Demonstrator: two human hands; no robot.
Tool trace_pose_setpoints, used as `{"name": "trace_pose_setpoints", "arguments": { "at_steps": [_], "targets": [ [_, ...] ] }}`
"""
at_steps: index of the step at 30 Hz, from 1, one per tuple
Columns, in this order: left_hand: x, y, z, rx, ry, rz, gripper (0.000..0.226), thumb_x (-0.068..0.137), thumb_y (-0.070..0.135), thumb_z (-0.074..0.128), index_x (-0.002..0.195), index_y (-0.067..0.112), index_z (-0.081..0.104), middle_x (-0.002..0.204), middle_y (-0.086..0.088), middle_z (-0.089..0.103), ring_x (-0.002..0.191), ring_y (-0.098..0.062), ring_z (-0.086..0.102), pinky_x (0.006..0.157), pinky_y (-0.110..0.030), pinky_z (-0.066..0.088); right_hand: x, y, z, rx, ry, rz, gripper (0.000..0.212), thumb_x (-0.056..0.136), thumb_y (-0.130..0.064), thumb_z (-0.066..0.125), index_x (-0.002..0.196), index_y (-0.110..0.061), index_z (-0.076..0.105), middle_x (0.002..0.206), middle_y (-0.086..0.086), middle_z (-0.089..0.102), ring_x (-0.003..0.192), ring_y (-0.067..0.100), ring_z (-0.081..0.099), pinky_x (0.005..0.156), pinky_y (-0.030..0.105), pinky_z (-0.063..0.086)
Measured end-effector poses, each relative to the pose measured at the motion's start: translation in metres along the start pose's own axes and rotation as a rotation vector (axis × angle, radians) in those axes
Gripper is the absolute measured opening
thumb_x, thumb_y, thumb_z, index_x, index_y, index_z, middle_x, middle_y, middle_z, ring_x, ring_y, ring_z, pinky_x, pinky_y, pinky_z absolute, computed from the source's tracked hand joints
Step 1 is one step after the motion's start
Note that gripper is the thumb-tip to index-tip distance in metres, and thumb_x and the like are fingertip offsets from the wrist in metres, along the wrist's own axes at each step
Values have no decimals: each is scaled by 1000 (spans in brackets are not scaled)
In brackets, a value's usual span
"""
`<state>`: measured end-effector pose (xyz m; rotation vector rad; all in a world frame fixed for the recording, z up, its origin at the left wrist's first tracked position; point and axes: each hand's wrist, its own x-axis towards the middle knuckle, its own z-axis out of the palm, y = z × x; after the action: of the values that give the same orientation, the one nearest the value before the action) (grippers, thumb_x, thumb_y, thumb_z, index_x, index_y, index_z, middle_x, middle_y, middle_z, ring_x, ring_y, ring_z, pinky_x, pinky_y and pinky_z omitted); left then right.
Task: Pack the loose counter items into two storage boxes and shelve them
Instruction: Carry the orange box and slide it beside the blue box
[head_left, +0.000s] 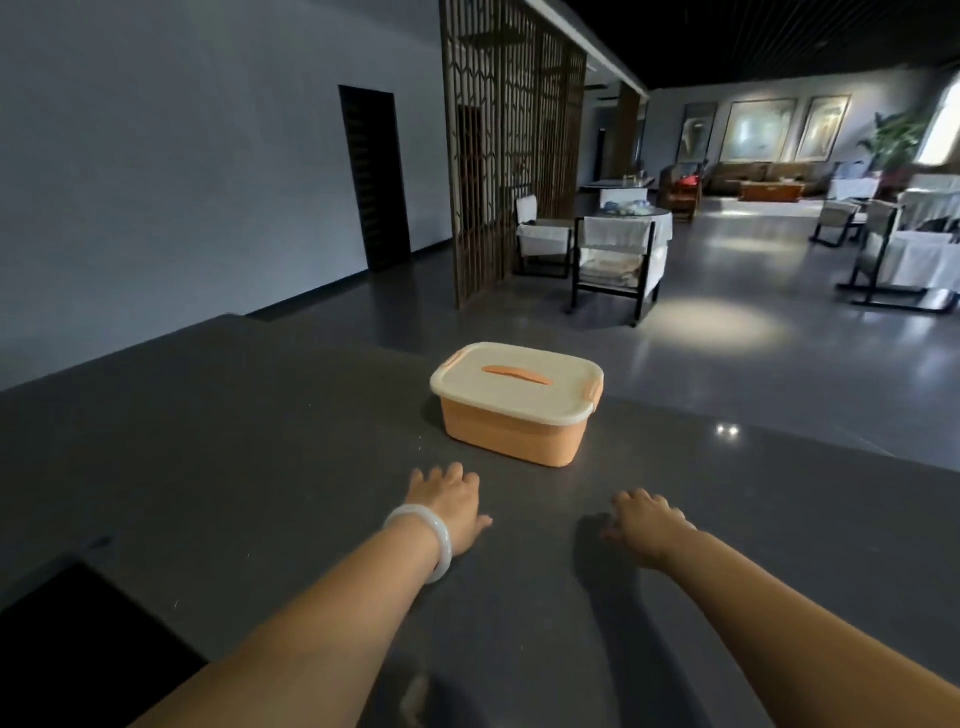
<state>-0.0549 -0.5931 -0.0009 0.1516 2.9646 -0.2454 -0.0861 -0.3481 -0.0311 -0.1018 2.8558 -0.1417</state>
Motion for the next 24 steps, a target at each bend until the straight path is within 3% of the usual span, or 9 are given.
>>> {"name": "trace_pose_setpoints", "arguments": {
  "at_steps": [8, 14, 19, 24],
  "targets": [
    [102, -50, -22, 4, 103, 12, 49, 98, 51, 41, 131, 15, 44, 135, -7, 42, 124, -28, 43, 106, -44, 32, 85, 0, -32, 55, 53, 102, 54, 96, -43, 46, 140, -13, 39, 143, 9, 40, 132, 30, 38, 105, 42, 35],
    [185, -81, -46, 8, 244, 79, 45, 99, 51, 36, 126, 16, 45, 132, -6, 43, 118, -27, 45, 98, -40, 38, 130, 1, -69, 187, 265, 246, 41, 97, -28, 46, 132, -7, 43, 136, 12, 45, 128, 32, 41, 101, 41, 39],
    [250, -110, -45, -37, 256, 103, 50, 99, 52, 35, 133, 16, 42, 136, -6, 41, 118, -26, 46, 97, -39, 39, 166, -27, -81, 339, 324, 345, 40, 99, -38, 41, 125, -9, 45, 132, 14, 48, 124, 35, 44, 93, 42, 40],
    [302, -134, -34, -162, 163, 27, 58, 99, 53, 37, 141, 14, 30, 135, -8, 41, 120, -28, 48, 97, -40, 42, 211, -49, -78, 442, 305, 408, 51, 97, -51, 36, 126, -10, 42, 127, 14, 50, 119, 36, 49, 92, 40, 41]
  ]
}}
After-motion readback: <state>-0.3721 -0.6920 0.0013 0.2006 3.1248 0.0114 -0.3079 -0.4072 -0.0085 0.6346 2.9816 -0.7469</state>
